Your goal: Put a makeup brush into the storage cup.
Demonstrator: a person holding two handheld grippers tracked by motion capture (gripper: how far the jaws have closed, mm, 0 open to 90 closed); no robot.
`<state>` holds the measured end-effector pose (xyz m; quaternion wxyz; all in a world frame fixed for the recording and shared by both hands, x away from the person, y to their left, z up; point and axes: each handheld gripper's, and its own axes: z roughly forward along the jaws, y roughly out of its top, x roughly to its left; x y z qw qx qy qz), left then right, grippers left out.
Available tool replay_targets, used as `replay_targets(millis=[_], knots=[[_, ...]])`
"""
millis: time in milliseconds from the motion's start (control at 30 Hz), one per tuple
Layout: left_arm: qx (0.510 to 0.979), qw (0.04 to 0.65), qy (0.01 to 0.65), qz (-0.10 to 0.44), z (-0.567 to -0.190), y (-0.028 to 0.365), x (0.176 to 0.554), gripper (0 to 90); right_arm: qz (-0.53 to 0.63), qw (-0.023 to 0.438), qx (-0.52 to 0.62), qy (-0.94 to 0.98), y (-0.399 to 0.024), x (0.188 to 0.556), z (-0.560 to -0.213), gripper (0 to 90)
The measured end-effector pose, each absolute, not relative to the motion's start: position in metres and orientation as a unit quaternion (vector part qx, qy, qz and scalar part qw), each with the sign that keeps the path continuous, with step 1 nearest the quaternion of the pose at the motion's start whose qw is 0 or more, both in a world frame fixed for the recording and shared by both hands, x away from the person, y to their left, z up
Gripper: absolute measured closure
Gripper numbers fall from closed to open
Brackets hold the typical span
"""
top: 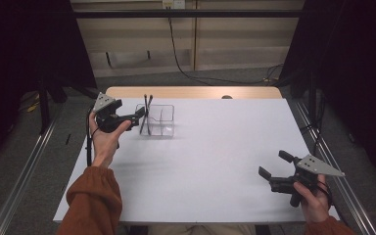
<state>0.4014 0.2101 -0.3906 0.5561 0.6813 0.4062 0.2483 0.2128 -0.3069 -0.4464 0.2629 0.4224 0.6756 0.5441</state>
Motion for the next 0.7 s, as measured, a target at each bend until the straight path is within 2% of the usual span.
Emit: replay_targets(millis=[400,700], knots=[[0.682,0.57,0.382,0.254,-0.389,0.212,0.368,2.3,0.542,0.263,0.421,0.678,-0.307,0.214,-0.447,0.9],[0.696,0.557,0.374,0.258,-0.391,0.216,0.345,2.3,0.543,0.264,0.419,0.678,-0.307,0.214,-0.446,0.8]])
